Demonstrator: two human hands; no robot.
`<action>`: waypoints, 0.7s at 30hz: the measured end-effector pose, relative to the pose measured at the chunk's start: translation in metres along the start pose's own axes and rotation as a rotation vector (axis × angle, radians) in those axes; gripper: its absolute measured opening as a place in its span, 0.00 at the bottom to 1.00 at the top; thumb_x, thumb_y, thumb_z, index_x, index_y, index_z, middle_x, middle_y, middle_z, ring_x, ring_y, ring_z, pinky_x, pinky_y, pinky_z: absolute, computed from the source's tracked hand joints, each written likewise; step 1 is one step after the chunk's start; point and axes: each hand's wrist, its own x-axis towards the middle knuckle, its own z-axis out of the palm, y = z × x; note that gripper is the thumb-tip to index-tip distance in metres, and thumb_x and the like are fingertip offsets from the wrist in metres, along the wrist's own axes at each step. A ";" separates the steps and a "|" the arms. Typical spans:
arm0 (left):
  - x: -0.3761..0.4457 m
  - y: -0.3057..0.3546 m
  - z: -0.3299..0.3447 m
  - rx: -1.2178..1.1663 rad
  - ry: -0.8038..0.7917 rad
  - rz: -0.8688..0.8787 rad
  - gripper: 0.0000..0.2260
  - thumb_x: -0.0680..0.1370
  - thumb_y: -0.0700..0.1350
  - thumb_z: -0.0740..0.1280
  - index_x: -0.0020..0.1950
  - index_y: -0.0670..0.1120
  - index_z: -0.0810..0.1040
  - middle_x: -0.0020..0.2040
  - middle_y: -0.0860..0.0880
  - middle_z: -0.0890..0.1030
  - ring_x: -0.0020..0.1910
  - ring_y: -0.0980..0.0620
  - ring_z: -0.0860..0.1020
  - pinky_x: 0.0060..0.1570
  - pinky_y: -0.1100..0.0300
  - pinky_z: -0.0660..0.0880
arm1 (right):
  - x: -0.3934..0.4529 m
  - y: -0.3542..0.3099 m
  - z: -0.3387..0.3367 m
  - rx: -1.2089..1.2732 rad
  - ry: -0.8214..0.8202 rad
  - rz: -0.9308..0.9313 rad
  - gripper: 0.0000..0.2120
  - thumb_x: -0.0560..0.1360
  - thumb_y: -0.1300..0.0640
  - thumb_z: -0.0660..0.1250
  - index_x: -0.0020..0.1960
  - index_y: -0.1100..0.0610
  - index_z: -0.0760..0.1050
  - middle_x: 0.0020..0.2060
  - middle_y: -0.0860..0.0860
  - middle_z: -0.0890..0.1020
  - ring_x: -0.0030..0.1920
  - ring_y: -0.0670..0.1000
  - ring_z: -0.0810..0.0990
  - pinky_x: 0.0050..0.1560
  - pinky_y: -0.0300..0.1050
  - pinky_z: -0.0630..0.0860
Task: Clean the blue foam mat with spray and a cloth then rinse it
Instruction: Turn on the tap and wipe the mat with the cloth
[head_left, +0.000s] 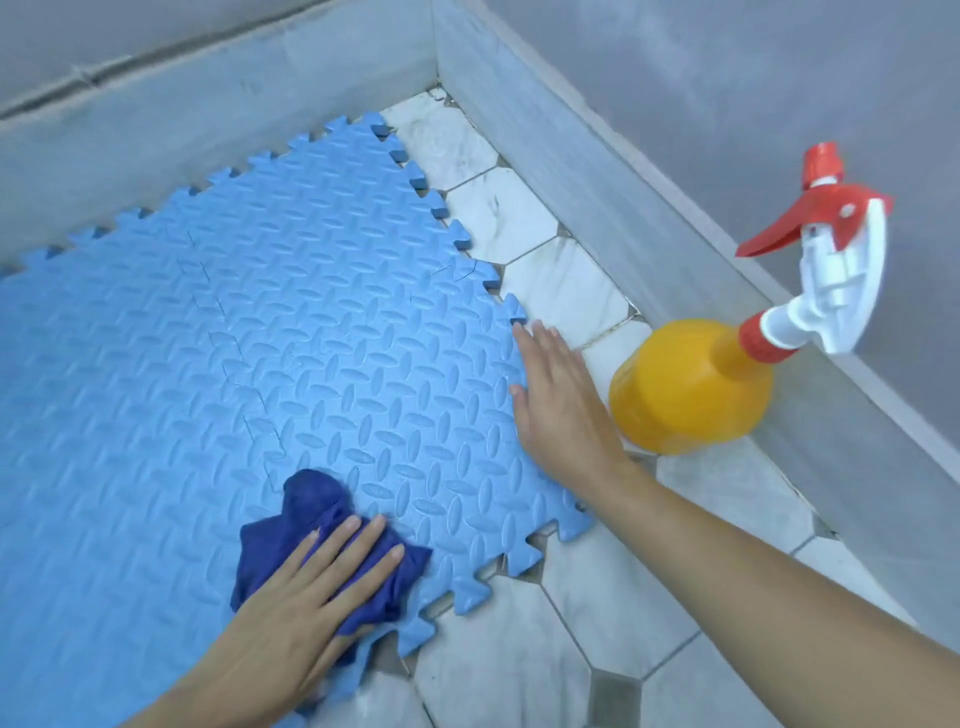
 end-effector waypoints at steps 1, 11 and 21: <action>-0.008 0.003 0.001 -0.008 0.004 -0.024 0.24 0.82 0.51 0.46 0.78 0.49 0.52 0.78 0.47 0.54 0.77 0.47 0.53 0.73 0.51 0.50 | -0.022 0.003 0.000 -0.040 0.019 0.019 0.28 0.81 0.53 0.56 0.79 0.59 0.54 0.78 0.58 0.56 0.79 0.56 0.53 0.77 0.55 0.53; 0.166 -0.016 -0.029 -0.154 0.161 -0.387 0.26 0.81 0.57 0.43 0.78 0.52 0.52 0.79 0.49 0.51 0.77 0.48 0.50 0.74 0.48 0.48 | -0.114 0.037 0.003 -0.178 -0.063 0.016 0.53 0.71 0.26 0.55 0.79 0.64 0.46 0.79 0.56 0.47 0.79 0.52 0.40 0.77 0.48 0.47; 0.142 0.056 -0.015 -0.092 0.084 -0.035 0.25 0.81 0.55 0.48 0.77 0.49 0.57 0.78 0.48 0.56 0.77 0.46 0.54 0.72 0.47 0.53 | -0.116 0.041 -0.005 -0.198 -0.115 -0.026 0.52 0.72 0.25 0.52 0.80 0.60 0.43 0.80 0.54 0.43 0.79 0.51 0.39 0.78 0.51 0.46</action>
